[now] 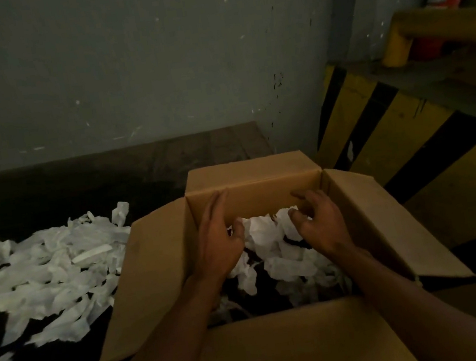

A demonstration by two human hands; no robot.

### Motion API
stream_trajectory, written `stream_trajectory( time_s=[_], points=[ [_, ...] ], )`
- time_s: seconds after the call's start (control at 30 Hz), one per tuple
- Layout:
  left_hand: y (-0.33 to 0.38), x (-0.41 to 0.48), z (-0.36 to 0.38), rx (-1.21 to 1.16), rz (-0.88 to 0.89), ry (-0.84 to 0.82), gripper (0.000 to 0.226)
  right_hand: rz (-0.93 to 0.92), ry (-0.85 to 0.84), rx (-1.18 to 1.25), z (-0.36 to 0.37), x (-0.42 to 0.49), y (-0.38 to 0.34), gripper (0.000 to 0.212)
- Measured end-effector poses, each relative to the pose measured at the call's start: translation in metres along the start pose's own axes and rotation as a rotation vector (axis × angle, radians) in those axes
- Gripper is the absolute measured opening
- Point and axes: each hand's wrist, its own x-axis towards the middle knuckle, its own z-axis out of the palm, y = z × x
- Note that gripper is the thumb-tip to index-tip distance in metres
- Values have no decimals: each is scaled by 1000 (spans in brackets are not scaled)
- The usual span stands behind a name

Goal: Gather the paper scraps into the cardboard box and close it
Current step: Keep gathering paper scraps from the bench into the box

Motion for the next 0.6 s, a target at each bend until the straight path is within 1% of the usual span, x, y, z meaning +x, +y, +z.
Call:
stream_trajectory(
  time_s=[0.17, 0.3, 0.47, 0.6],
  points=[
    [0, 4, -26, -82, 13, 130, 48, -27, -11, 20, 15, 1, -18, 41],
    [-13, 4, -62, -87, 12, 200, 44, -91, -29, 64, 41, -1, -52, 40],
    [-62, -8, -121, -11, 12, 287, 48, -193, -74, 145, 91, -18, -113, 38],
    [-111, -31, -172, -58, -8, 349, 42, -203, -146, 138, 141, -42, -167, 38]
  ],
)
